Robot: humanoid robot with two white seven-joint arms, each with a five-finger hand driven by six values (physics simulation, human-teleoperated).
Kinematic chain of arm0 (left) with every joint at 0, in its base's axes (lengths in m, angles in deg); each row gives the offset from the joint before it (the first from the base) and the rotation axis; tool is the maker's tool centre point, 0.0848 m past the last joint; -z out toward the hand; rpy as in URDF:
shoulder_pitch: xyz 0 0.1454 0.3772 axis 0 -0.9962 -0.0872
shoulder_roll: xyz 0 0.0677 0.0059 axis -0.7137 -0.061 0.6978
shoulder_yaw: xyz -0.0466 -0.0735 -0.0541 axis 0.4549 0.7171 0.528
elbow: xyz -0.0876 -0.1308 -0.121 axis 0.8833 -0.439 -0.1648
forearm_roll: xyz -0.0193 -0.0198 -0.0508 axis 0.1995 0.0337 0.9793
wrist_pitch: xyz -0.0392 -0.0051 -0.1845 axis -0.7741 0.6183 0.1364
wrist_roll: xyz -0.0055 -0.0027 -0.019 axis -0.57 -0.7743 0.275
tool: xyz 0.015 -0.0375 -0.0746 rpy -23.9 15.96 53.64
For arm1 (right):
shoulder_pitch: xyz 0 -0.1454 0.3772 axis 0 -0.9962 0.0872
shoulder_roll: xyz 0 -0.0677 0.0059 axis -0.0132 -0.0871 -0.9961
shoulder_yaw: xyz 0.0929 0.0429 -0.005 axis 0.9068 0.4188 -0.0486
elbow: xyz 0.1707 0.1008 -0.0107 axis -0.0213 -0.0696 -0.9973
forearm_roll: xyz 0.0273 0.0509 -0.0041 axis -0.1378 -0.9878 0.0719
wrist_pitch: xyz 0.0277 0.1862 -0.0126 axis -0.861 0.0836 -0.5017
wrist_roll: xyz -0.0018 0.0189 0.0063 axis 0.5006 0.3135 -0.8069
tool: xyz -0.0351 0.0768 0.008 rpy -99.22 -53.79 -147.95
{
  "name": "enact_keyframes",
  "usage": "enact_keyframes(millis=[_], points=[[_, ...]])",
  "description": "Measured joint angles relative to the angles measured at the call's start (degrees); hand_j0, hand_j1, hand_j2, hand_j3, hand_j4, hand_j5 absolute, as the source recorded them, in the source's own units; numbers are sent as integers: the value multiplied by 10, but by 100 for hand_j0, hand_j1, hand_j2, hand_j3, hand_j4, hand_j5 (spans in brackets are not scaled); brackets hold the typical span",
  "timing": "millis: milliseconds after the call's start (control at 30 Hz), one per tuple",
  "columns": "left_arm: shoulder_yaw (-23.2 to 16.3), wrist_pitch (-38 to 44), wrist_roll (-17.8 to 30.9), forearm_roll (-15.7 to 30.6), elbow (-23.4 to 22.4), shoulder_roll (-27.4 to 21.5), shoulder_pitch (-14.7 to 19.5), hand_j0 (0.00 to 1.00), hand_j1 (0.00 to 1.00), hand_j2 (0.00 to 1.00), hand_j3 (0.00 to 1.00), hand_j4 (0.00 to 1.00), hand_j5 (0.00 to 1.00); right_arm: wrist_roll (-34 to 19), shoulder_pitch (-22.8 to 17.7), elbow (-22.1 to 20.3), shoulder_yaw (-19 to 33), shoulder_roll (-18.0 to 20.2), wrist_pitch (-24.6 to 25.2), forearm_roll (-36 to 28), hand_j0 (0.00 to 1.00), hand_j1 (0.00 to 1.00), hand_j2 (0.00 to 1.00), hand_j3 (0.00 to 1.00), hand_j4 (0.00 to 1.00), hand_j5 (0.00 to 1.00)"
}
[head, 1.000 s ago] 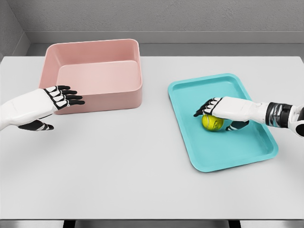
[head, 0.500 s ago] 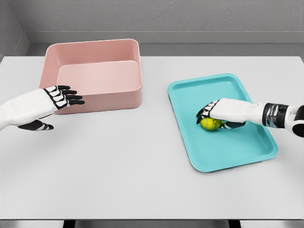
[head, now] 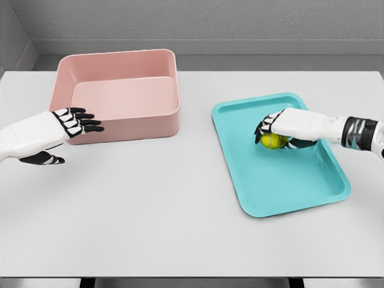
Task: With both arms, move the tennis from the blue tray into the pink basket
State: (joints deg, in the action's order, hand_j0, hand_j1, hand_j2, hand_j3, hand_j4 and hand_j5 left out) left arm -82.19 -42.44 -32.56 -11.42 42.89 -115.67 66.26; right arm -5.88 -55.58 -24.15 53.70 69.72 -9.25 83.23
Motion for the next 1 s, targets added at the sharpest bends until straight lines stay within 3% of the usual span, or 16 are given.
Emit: enact_keyframes(millis=[467,1000], points=[[0,0,0,8,0,-2,0,100,100,100,100,100,100,3,4,-22,3,-9,0,-7,59,59,59,59,59,59],[0,0,0,13,0,-6,-1,100,100,100,100,100,100,3,20,-48,-6,-53,0,-8,59,59,59,59,59,59]])
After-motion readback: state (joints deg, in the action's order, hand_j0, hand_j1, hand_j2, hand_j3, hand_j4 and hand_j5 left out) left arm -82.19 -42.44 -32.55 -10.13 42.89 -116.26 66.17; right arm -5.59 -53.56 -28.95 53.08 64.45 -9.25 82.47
